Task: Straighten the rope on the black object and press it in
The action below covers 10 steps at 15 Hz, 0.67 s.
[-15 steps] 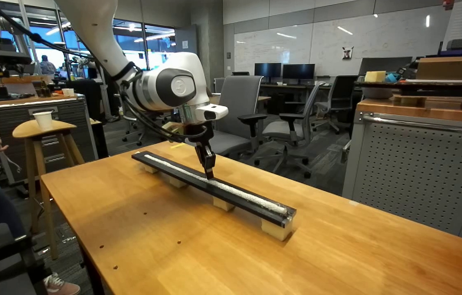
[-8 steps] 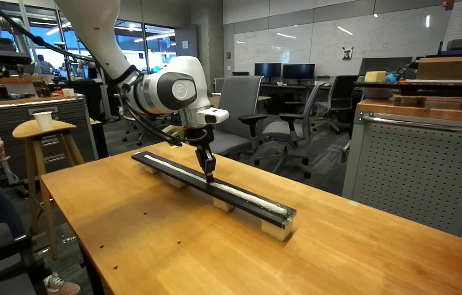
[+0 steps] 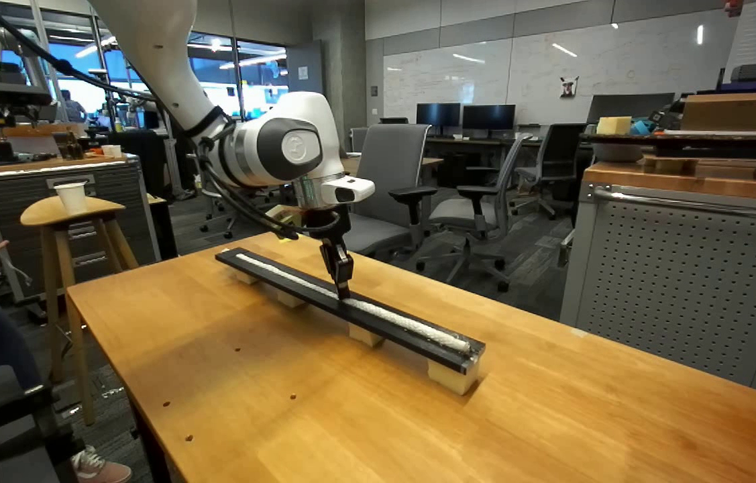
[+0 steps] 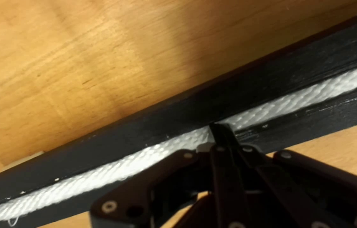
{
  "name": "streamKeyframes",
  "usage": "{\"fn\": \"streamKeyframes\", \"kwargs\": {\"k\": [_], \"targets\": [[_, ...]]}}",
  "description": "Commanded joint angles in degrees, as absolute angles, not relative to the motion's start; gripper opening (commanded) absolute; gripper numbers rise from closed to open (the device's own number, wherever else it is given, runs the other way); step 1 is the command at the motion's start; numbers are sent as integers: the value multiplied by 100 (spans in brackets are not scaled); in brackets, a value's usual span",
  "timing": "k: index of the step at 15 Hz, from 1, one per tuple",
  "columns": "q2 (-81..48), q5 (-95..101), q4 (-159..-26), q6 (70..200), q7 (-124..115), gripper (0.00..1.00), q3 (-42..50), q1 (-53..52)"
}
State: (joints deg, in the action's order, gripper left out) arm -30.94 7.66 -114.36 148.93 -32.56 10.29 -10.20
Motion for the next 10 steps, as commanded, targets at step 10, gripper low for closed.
{"fn": "streamKeyframes", "kwargs": {"k": [10], "targets": [[-2850,794,-11703,15137,-3287,0,1247,-991]]}}
